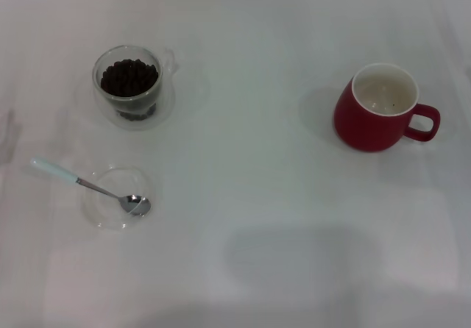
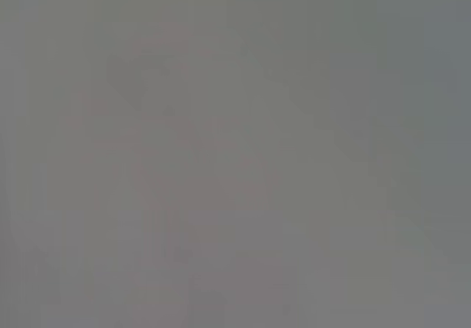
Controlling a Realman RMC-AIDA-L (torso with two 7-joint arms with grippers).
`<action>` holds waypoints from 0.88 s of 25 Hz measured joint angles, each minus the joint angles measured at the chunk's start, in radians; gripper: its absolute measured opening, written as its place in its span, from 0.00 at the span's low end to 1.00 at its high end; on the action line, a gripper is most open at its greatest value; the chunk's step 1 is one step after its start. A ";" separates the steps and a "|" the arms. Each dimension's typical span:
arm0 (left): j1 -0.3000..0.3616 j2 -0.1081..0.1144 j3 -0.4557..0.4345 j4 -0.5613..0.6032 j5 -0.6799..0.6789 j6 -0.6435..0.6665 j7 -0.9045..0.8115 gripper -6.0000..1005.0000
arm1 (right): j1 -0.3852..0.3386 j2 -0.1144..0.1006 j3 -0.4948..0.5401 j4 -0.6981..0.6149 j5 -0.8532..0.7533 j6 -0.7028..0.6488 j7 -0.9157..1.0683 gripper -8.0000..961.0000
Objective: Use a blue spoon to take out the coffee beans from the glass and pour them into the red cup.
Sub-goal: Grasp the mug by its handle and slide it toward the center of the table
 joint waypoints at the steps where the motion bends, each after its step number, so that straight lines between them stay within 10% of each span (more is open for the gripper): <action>1: 0.000 0.000 0.000 -0.001 0.001 0.000 0.000 0.86 | -0.007 0.000 -0.008 0.000 0.000 -0.012 0.002 0.90; 22: 0.016 -0.001 0.002 -0.002 0.004 0.001 -0.074 0.86 | -0.295 0.011 -0.392 -0.058 -0.003 -0.266 0.046 0.85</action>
